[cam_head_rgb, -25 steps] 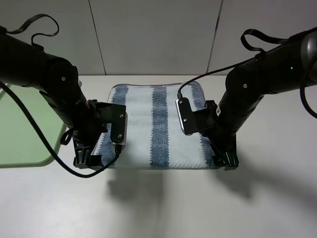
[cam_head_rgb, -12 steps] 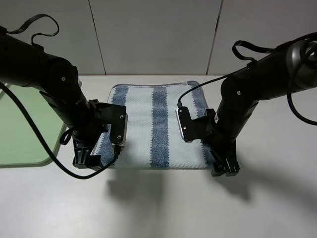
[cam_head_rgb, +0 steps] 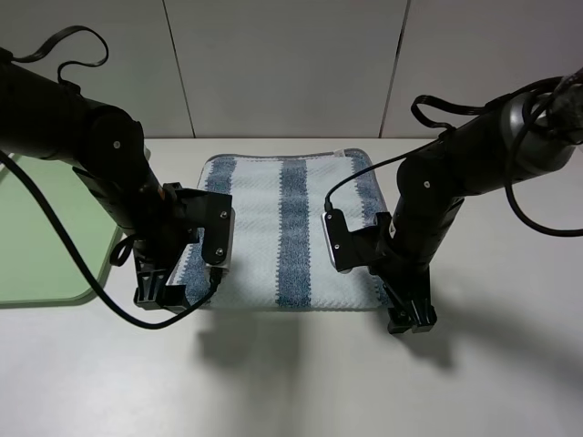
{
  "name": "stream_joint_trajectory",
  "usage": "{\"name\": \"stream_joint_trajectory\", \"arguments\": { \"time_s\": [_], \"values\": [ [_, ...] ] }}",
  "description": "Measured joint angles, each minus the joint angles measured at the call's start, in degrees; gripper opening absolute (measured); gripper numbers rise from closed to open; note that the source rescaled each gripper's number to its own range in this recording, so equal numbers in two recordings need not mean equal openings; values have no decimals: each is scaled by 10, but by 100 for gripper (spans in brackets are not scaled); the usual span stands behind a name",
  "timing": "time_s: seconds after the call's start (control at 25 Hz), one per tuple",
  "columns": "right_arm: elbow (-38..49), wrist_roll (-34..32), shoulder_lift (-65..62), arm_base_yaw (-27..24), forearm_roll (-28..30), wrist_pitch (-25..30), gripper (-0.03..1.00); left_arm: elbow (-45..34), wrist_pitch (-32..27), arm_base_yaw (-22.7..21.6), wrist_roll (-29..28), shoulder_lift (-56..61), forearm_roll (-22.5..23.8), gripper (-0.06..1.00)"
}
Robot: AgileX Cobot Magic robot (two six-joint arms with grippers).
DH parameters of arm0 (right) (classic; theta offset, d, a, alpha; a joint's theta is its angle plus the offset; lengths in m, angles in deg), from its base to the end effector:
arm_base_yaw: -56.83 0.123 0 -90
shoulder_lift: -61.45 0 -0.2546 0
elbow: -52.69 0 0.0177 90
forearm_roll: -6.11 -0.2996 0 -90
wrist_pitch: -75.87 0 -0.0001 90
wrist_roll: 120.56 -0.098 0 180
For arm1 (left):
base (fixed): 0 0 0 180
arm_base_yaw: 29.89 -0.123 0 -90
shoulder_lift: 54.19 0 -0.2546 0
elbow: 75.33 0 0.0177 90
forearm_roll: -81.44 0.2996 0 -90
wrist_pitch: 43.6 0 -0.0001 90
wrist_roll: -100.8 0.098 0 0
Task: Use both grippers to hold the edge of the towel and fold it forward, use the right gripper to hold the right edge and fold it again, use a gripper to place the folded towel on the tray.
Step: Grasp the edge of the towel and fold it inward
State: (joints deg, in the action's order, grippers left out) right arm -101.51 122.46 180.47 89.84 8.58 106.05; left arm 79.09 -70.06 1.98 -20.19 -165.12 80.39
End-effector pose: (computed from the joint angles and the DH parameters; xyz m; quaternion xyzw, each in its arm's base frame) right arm 0.2687 0.1720 0.0133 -0.7546 0.6547 -0.0225 0.0391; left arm 0.2871 -0.1795 0.0619 0.6994 0.6992 0.0296 0.1452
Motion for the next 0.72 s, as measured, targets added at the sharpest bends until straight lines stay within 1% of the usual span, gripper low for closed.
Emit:
{"name": "stream_joint_trajectory", "arguments": {
  "time_s": [0.24, 0.44, 0.6, 0.72],
  "values": [
    [-1, -3, 3, 0, 0, 1, 100, 0, 3, 0, 4, -26, -1, 99],
    [-2, -4, 4, 0, 0, 2, 100, 0, 29, 0, 5, -47, -3, 99],
    [-2, -4, 4, 0, 0, 2, 100, 0, 34, 0, 11, -58, -3, 99],
    [-2, -4, 5, 0, -1, 3, 100, 0, 39, 12, 19, -70, -2, 99]
  ]
}}
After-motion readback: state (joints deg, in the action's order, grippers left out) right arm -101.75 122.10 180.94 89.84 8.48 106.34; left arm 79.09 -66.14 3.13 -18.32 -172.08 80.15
